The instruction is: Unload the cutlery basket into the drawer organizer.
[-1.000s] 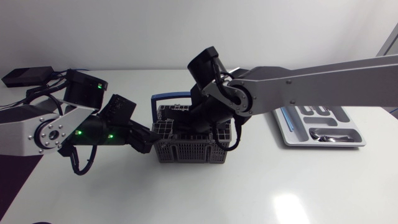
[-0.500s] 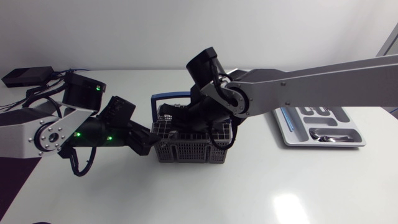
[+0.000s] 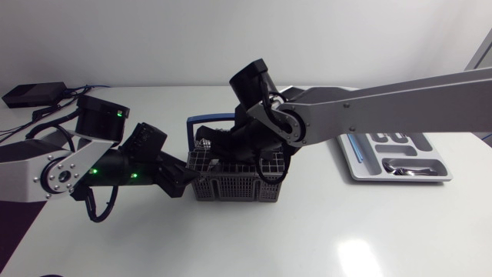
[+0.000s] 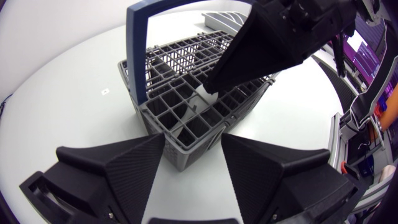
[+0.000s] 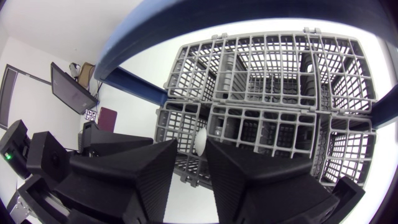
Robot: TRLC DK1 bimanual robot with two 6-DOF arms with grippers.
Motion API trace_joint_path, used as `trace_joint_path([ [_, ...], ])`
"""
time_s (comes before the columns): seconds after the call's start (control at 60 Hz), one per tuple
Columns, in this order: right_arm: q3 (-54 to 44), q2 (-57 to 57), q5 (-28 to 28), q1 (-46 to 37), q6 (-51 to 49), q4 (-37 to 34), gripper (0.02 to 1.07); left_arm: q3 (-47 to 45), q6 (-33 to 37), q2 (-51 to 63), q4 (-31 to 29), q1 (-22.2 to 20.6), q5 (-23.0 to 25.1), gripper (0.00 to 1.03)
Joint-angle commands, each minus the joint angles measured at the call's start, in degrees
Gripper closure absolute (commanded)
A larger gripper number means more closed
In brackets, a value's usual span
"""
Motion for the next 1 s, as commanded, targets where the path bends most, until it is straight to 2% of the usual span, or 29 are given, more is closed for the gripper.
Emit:
trace_joint_path([
  [0.0,-1.2,1.7,0.2,0.1,2.0,0.6,0.70,-1.5,1.0,-0.8,0.7,-0.2,0.8,0.39],
  [0.367,-1.3,2.1,0.2,0.6,2.2,1.0,0.71,-2.1,0.8,-0.8,1.0,-0.5,0.8,0.39],
  [0.483,-1.8,2.4,0.2,0.8,2.3,1.4,0.77,-2.2,0.8,-0.8,1.1,-0.7,0.8,0.39],
  [0.767,-2.4,2.7,0.2,1.3,2.4,1.3,0.80,-2.3,0.7,-0.8,1.1,-0.9,0.8,0.39],
  [0.983,-3.7,2.7,2.5,2.4,1.5,1.5,0.80,-2.7,0.7,-0.8,1.1,-1.0,0.8,0.39],
])
